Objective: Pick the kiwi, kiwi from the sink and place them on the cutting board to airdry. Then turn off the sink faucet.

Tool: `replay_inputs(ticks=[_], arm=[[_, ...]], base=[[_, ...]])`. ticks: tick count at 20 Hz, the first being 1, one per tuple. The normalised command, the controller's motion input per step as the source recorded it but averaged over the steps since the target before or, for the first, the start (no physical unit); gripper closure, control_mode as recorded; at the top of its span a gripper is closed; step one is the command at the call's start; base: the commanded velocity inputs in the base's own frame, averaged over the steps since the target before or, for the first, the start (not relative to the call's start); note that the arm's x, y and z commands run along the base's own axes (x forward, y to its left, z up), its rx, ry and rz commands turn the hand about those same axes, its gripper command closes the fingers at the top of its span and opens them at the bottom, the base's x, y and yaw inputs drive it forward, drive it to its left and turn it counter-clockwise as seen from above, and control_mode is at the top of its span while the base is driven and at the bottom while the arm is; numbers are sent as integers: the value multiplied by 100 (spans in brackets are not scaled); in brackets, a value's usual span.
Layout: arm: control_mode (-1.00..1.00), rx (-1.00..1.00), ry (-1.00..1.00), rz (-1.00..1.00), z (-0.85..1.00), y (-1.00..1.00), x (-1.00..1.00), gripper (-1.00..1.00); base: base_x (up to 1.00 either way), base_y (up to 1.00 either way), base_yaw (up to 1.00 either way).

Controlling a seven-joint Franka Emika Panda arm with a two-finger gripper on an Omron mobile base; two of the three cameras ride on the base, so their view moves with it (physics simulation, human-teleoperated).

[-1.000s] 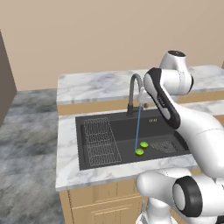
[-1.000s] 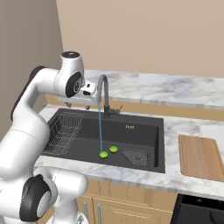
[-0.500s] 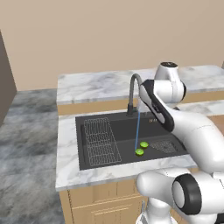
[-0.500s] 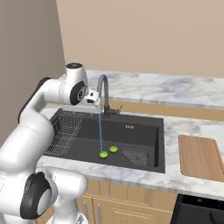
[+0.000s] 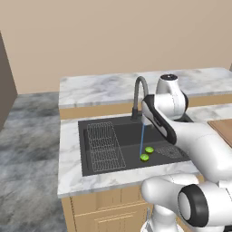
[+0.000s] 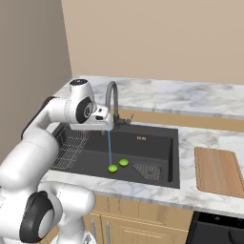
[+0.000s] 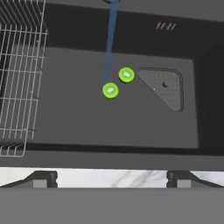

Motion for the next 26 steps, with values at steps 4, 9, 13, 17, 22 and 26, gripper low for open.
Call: replay_inputs(ticks=[4,9,13,17,22,26], arm=[[-100,1,7,0,-12,-13,0,-100],[-100,0,3,0,-13,-1,0,-100],[-100,1,0,0,-20,0,2,-100],[-100,4,0,0,-18,0,0,-100],[-100,5,0,0,-25,0,1,-100],[-100,0,0,0,-27,0,5,-100]], base=[[0,0,0],[0,0,0],[0,0,0],[0,0,0],[0,0,0],[0,0,0]])
